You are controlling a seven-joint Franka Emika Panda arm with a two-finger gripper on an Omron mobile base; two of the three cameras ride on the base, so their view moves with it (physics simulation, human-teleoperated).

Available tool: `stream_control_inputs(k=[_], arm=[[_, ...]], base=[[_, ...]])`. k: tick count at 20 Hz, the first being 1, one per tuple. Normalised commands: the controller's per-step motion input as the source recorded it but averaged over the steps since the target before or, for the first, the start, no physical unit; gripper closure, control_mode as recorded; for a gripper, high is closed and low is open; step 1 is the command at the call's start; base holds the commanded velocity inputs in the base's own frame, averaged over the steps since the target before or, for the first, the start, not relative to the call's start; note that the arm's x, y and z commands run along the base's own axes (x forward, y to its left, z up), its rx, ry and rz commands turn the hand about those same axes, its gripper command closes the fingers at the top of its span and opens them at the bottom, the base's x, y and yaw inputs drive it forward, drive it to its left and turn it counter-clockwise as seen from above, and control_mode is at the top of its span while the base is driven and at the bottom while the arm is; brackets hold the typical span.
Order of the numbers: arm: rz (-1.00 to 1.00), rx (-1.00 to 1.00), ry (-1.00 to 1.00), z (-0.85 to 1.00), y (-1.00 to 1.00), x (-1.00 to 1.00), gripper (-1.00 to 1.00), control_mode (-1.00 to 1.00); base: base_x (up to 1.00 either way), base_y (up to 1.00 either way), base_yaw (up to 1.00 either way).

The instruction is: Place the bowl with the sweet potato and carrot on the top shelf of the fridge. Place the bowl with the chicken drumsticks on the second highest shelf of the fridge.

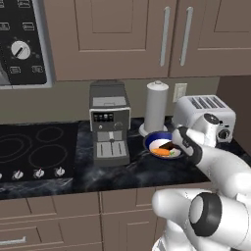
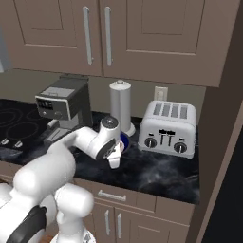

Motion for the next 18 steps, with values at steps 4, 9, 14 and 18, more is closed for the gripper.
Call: stream_control_inputs(k=[4, 9, 14, 18], arm=[[0.00, 0.00, 0.05, -0.15, -0.04, 0.25, -1.00, -1.00], [0.01, 0.00, 0.03, -0.39, -0.16, 0.00, -1.00, -1.00], [0.02, 0.00, 0.02, -0.33, -0.05, 0.01, -1.00, -1.00], [0.00, 0.00, 0.06, -0.24, 0.00, 0.37, -1.00, -1.00]], base=[[0.00, 0.00, 0.00], [0.00, 0.00, 0.00], [0.00, 0.00, 0.00], [0.00, 0.00, 0.00]])
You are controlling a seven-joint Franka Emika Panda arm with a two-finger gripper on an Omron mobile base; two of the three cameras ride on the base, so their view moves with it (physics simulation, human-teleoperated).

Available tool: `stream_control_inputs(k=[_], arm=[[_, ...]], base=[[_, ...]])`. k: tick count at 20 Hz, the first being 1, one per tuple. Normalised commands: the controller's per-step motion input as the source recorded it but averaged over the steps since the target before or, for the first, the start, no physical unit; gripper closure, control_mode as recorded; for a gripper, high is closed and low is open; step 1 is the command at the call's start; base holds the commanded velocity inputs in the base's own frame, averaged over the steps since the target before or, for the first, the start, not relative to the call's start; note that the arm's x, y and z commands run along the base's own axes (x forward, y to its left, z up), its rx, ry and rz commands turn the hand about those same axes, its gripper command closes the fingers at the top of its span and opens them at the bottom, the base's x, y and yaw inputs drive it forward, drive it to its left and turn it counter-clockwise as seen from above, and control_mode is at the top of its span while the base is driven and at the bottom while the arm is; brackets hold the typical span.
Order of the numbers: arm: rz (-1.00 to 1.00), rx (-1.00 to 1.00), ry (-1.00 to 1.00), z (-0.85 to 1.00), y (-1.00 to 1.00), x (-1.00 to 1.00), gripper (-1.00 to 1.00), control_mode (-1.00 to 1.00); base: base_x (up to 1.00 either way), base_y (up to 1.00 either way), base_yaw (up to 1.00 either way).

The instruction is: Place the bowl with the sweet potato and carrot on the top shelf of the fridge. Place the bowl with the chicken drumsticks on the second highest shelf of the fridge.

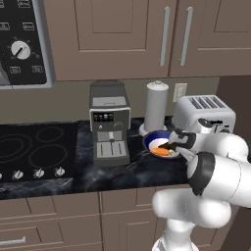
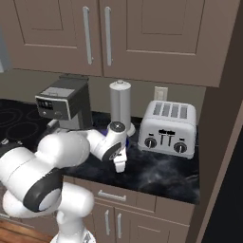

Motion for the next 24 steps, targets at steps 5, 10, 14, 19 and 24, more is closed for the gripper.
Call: stream_control_inputs(k=[5, 10, 14, 19, 24], arm=[[0.00, 0.00, 0.06, -0.12, 0.00, 0.49, 1.00, -1.00], [0.00, 0.00, 0.03, 0.00, 0.05, 0.09, 1.00, -1.00], [0.00, -0.02, -0.17, 0.27, 0.04, -0.19, 1.00, -1.00], [-0.03, -0.08, -0.32, 0.78, 0.22, -0.47, 1.00, -1.00], [-0.05, -0.06, -0.22, 0.87, 0.22, -0.76, 1.00, -1.00]], base=[[0.00, 0.00, 0.00], [0.00, 0.00, 0.00], [0.00, 0.00, 0.00], [0.00, 0.00, 0.00], [0.00, 0.00, 0.00]])
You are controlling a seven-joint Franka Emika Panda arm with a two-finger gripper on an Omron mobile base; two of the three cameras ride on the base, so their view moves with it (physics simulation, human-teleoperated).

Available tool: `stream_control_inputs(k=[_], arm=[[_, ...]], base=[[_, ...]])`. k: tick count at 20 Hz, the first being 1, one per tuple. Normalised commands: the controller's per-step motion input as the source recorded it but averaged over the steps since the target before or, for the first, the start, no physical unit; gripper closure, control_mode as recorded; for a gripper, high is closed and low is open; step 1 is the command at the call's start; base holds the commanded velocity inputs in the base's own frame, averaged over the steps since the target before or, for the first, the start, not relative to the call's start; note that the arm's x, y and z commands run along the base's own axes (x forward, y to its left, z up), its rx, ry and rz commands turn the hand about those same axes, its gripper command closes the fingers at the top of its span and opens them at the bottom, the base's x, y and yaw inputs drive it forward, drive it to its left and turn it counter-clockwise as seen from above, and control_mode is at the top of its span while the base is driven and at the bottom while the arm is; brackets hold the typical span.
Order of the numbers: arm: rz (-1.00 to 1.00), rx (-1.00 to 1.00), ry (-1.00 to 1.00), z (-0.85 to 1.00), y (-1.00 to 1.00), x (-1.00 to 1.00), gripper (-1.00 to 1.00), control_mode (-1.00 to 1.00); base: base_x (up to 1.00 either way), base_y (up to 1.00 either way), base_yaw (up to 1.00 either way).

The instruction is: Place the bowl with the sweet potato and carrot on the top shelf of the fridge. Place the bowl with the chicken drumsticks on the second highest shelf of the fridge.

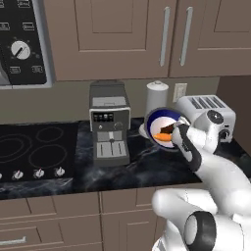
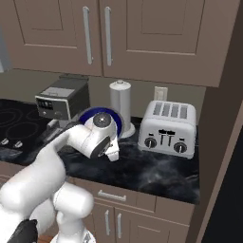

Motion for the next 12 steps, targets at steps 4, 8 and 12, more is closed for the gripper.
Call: stream_control_inputs(k=[4, 8, 12], arm=[[-0.04, -0.01, -0.04, 1.00, 0.09, -0.87, 1.00, -1.00], [-0.01, 0.00, 0.02, 0.93, 0.00, -0.75, 1.00, -1.00], [0.00, 0.00, 0.09, 0.44, 0.00, -0.49, 1.00, -1.00]], base=[[0.00, 0.00, 0.00], [0.00, 0.00, 0.00], [0.00, 0.00, 0.00]])
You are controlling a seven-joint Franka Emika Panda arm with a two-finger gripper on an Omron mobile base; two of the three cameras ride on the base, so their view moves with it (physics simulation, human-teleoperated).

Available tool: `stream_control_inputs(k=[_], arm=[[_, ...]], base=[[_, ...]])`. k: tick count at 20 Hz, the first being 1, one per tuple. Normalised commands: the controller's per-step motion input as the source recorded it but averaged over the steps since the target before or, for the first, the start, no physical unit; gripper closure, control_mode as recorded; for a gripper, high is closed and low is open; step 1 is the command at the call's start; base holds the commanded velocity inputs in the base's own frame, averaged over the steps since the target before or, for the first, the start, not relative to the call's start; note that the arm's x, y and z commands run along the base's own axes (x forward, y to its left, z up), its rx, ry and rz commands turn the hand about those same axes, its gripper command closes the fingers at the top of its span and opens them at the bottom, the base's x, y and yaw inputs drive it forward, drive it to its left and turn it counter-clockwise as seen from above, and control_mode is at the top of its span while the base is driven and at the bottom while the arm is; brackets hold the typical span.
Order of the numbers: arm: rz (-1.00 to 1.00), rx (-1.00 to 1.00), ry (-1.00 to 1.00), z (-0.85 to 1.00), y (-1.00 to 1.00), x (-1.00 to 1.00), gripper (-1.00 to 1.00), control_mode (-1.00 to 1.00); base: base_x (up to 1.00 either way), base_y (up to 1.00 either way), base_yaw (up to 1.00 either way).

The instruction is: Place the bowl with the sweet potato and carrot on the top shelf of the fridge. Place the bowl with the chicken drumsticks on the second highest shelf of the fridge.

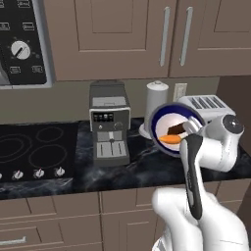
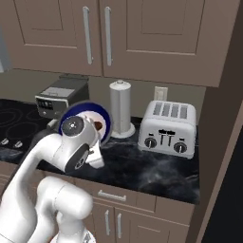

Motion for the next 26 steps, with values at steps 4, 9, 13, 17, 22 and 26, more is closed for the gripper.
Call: stream_control_inputs(k=[4, 9, 13, 17, 22, 26], arm=[[0.00, -0.01, 0.00, 0.00, 0.01, -0.18, 1.00, 1.00], [0.00, 0.00, 0.00, 0.00, 0.00, 0.00, 1.00, 1.00], [0.00, 0.00, 0.00, 0.00, 0.00, 0.00, 1.00, 1.00], [0.00, 0.00, 0.00, 0.00, 0.00, 0.00, 1.00, 1.00], [0.00, 0.00, 0.00, 0.00, 0.00, 0.00, 1.00, 1.00], [0.00, 0.00, 0.00, 0.00, 0.00, 0.00, 1.00, 1.00]], base=[[-0.75, 0.09, 0.00], [-1.00, 0.00, 0.00], [-1.00, -0.10, -0.11], [-1.00, -0.42, -0.27], [-0.88, -0.82, -0.33], [-0.29, -1.00, -0.30]])
